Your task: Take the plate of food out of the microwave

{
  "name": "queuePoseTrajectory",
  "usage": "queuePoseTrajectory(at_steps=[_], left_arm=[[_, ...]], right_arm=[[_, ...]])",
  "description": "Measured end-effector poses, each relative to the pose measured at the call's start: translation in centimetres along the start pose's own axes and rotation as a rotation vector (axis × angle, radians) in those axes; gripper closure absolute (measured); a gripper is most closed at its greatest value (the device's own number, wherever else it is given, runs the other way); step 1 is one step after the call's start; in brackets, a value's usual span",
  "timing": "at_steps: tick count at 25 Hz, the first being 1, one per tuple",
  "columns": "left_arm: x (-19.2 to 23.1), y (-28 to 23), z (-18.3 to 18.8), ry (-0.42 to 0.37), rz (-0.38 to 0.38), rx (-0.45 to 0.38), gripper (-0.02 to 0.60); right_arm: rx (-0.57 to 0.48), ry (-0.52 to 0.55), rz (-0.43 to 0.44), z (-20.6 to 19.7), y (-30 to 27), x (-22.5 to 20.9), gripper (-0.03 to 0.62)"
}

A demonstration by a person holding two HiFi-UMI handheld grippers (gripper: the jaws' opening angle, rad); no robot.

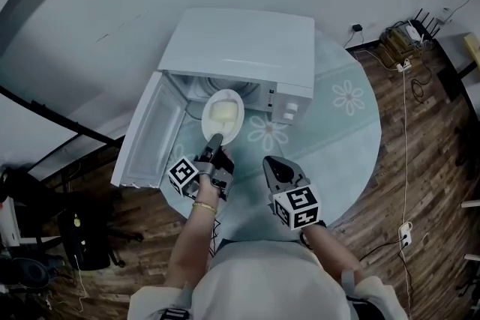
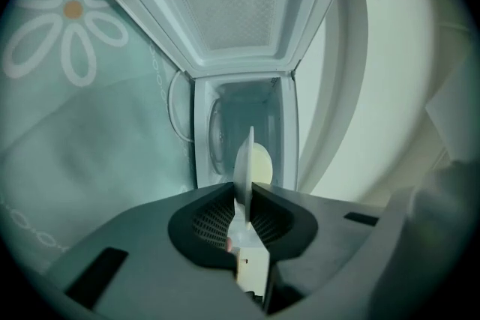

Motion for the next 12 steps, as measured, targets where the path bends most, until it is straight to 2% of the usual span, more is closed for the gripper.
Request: queuePoseTrajectory(at_steps=[4, 8, 12], left_arm=[[-0.3, 2.6, -1.3, -0.026, -0.016, 0.025, 0.525], [0.3, 5.6, -2.6, -0.05, 0.033, 0.043, 0.523], [0.4, 7.7, -4.2, -0.027, 0.005, 0.072, 0.523]], right_arm=[[0.001, 0.011, 0.001, -0.4, 0.8, 0.8, 0.588], [0.003, 0.018, 0.003, -0.9, 1.7, 1.6, 0.588], [0.004, 0.023, -0.001, -1.4, 2.4, 2.0, 0.588]])
Point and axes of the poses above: the fingertips, and each gripper's own axes: y backward along the fingers, x to its left, z out of its top, the point moved 5 cm from there along y, backward along the fingers, and after that the axes turned 3 degrees about y, right-handed, at the moved point
